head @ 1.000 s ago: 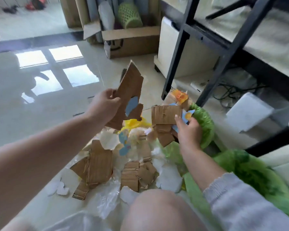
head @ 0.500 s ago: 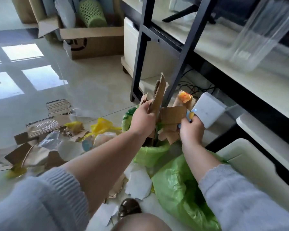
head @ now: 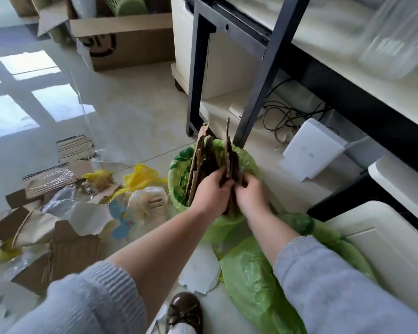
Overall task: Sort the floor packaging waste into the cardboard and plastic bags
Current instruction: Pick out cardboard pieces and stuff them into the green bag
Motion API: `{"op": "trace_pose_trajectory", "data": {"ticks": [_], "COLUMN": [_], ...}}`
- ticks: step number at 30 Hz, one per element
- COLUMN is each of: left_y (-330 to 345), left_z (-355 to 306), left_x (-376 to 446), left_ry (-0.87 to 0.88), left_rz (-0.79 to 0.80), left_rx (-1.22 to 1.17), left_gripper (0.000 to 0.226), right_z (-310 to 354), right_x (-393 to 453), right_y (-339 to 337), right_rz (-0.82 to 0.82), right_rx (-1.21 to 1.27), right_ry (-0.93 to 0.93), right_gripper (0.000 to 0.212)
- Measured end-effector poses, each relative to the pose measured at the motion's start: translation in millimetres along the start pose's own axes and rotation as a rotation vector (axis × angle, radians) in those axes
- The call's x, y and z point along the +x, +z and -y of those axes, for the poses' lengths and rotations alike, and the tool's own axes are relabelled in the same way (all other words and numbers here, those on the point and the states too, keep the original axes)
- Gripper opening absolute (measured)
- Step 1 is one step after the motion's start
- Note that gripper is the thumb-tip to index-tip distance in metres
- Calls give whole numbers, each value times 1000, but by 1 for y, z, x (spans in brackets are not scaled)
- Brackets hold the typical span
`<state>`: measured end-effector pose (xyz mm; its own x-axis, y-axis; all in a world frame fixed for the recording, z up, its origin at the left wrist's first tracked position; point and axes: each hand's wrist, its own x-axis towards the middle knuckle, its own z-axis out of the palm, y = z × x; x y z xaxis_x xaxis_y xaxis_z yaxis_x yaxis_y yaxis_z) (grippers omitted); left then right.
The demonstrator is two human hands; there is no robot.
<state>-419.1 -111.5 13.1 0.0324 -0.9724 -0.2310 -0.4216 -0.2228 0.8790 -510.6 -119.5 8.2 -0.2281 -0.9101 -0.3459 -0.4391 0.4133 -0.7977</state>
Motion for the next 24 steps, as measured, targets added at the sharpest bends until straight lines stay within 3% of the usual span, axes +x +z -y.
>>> {"op": "trace_pose_trajectory", "data": {"ticks": [4,9,12,15,18,24], "left_y": [-2,-23,-49,-74,-93,-114], "left_z": [3,3,11,32,55,110], "left_x": [9,-14,-37,-54,-66,-78], "left_ry": [-56,-61,-46,-73,-126,-262], "left_rz": [-65,-11,0,-58,-109,-70], "left_rx": [-19,-176,-111,-49,6,128], "left_gripper": [31,49,34,18,18,23], "right_z": [0,11,17,17,4,-61], "right_x": [4,-18,-47,-82,-111,-114], "right_y": [1,-13,-17,-14,0,59], "right_rz": [17,-95,-134,-71,39,240], "right_rx": [39,111,164,238,270,91], "right_ry": [37,-103,-270,-365,-378,-163], "right_gripper": [30,47,40,25,21,16]}}
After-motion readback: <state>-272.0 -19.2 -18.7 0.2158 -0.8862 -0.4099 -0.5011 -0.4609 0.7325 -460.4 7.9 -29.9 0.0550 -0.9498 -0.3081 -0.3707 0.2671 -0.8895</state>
